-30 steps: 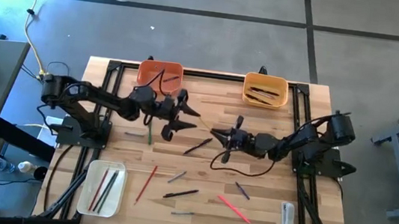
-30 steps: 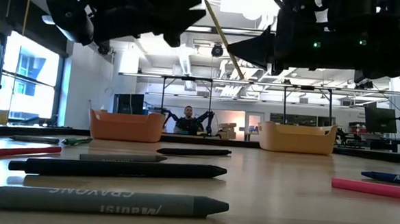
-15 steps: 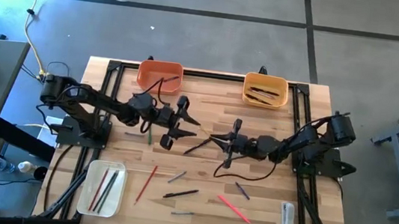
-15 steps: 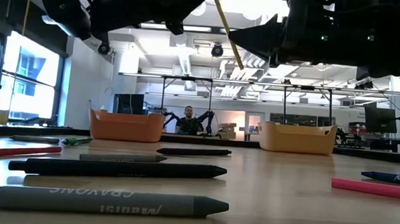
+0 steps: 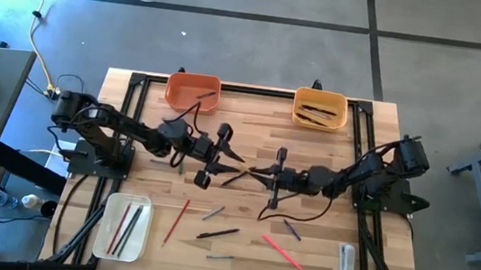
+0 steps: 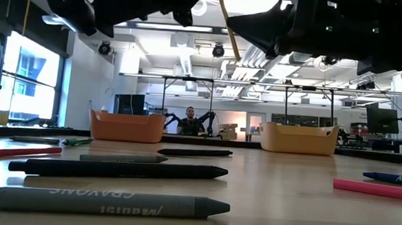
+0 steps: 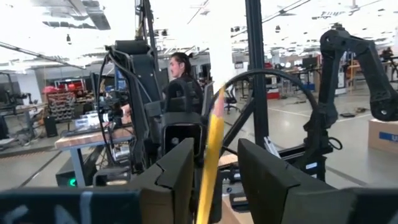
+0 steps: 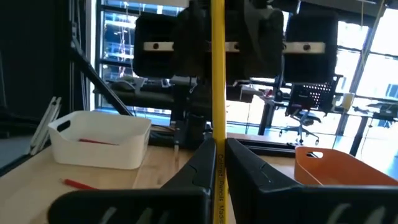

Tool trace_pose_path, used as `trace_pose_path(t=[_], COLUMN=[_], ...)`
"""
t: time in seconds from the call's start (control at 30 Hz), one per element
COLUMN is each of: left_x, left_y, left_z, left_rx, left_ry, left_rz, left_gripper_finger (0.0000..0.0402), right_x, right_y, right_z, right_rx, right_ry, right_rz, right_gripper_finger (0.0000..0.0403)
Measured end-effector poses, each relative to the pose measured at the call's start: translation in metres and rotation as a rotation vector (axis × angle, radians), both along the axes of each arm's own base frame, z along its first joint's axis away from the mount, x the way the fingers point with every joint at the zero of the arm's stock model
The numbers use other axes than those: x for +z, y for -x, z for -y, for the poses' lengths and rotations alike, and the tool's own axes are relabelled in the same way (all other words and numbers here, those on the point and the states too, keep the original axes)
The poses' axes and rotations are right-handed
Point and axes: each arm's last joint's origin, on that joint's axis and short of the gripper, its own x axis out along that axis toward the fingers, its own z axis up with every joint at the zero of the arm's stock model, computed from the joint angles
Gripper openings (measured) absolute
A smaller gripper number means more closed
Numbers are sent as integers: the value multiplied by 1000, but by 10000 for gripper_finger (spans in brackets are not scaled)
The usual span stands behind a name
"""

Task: Sort crayons/erasers/pens/pencils in bins
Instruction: Put the yellow colored pencil into the white bin

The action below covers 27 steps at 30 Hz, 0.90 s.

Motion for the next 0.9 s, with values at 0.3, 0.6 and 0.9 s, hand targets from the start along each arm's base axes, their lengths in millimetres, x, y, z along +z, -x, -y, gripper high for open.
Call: trace_pose_path(t=[0.3,0.6,0.9], left_x=[0,0,-1], left_y=[-2,-2,-1], left_z=[0,4,3], left_rx=[-5,-27,-16], left_ry=[-13,-60,-51], left_rz=[12,19,-19], left_gripper_finger=[55,5,2], right_x=[0,-1,-6], right_y=[1,1,0], right_z=[-3,-3,-1], right_rx=[-11,-6,-69], right_ry=[16,19,29], right_rz=[-1,-8,-66], right_gripper_finger=[12,12,53])
